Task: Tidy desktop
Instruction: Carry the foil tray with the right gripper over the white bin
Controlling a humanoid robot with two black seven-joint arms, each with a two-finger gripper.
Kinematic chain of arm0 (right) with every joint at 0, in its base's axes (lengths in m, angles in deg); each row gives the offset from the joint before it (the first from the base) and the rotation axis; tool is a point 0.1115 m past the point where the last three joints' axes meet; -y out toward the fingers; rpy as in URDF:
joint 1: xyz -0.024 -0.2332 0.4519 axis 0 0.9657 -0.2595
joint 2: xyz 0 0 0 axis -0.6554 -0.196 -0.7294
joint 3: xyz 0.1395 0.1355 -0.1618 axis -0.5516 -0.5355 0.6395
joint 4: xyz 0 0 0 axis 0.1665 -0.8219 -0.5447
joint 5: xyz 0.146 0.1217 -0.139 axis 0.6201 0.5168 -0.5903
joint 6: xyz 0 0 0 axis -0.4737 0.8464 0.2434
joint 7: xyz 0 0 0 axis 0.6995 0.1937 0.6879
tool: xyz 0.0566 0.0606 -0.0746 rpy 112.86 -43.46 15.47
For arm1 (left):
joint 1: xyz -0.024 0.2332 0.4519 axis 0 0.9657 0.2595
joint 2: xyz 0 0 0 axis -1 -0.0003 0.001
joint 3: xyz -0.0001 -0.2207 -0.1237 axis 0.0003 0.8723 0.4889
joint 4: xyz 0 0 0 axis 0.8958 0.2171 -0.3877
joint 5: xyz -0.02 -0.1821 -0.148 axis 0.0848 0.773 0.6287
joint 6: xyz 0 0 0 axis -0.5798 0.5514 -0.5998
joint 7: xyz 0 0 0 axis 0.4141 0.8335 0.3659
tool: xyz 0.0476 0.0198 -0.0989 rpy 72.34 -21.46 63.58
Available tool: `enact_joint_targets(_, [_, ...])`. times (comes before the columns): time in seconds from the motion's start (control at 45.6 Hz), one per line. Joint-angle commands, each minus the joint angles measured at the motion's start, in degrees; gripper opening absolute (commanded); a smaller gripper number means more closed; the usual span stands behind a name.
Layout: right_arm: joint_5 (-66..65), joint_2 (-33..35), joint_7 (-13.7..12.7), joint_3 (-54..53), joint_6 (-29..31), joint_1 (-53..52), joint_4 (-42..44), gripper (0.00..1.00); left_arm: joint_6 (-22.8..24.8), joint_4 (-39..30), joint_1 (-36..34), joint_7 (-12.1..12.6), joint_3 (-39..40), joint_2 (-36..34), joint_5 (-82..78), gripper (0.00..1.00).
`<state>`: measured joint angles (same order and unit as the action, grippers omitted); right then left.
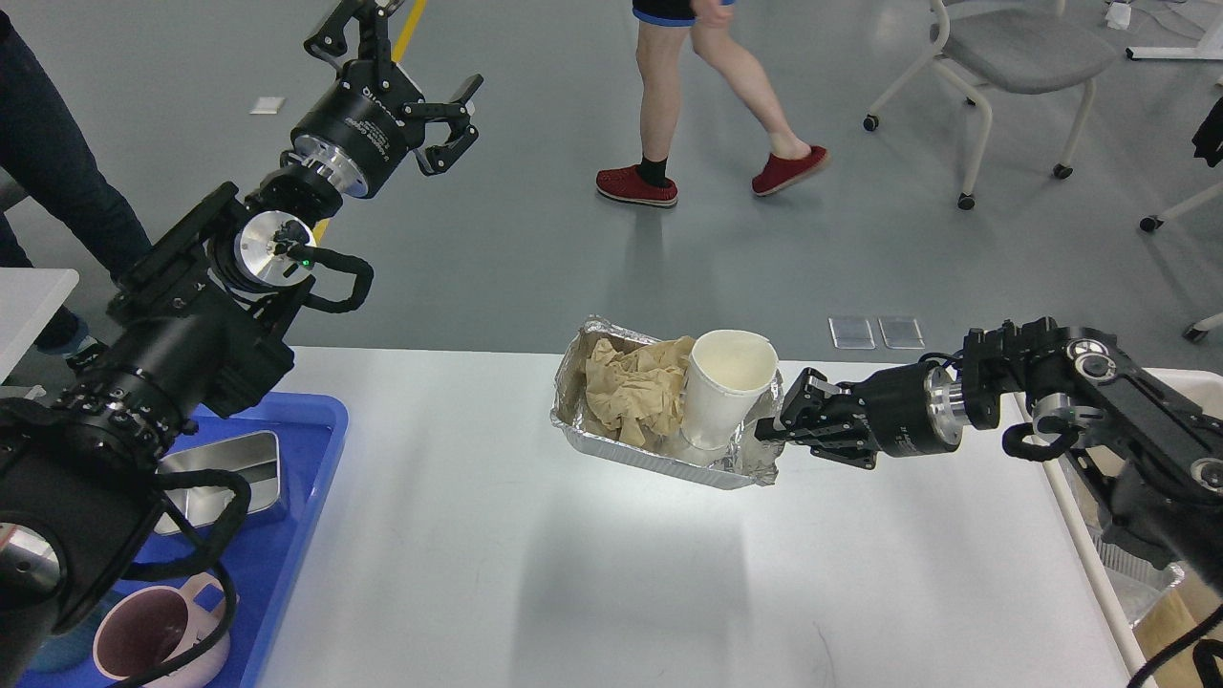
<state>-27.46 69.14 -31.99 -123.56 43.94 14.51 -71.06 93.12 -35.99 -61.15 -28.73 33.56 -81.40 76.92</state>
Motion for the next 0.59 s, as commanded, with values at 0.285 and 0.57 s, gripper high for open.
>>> enact_joint_targets(0.285, [2.5,0.5,0.1,-8.6,-1.0,5.2,0.2,0.0,0.1,0.0,9.3,-5.1,18.2,6.9,2.8,0.97])
enact_joint_targets(0.57, [3.4,0.7,0.2,-24.8,-5.6,14.0,0.5,0.0,0.0,-0.1,14.2,-5.8,17.2,7.1,2.3,0.97])
